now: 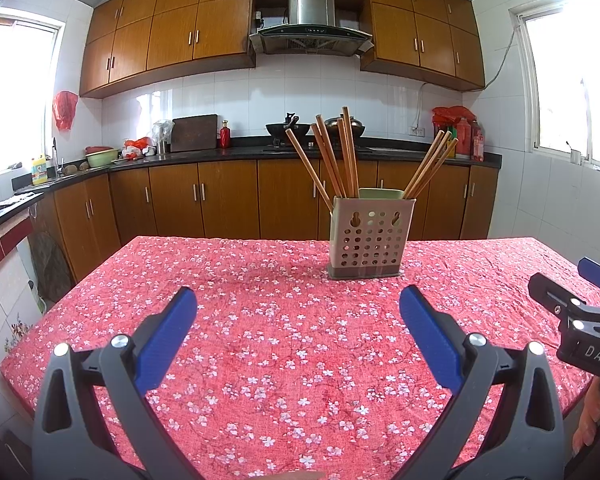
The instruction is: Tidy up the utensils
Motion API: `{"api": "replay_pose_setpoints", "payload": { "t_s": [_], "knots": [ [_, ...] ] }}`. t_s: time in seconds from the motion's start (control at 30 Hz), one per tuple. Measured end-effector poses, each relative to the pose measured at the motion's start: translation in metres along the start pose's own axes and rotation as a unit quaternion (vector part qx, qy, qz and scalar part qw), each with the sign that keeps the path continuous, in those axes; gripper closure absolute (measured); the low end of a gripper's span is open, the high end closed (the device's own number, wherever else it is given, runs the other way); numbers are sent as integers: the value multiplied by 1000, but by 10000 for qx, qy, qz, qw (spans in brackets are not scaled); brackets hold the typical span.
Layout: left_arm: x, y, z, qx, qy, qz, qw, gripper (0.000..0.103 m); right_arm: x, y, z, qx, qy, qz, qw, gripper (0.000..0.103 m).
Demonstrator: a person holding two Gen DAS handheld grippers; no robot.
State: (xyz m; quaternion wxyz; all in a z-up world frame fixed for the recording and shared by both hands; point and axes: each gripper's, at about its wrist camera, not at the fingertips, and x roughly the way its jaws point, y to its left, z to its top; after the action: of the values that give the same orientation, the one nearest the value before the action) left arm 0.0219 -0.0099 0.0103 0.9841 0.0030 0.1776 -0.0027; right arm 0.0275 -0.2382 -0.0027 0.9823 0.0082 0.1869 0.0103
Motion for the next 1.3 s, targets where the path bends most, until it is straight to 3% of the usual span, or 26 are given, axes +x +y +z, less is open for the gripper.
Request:
{"api": "replay_pose_setpoints", "payload": {
  "t_s": [1.3],
  "knots": [
    [3,-5,-1,-61,92,14,9999,4,1,4,-4,35,31,-12,10000,2]
  ]
}}
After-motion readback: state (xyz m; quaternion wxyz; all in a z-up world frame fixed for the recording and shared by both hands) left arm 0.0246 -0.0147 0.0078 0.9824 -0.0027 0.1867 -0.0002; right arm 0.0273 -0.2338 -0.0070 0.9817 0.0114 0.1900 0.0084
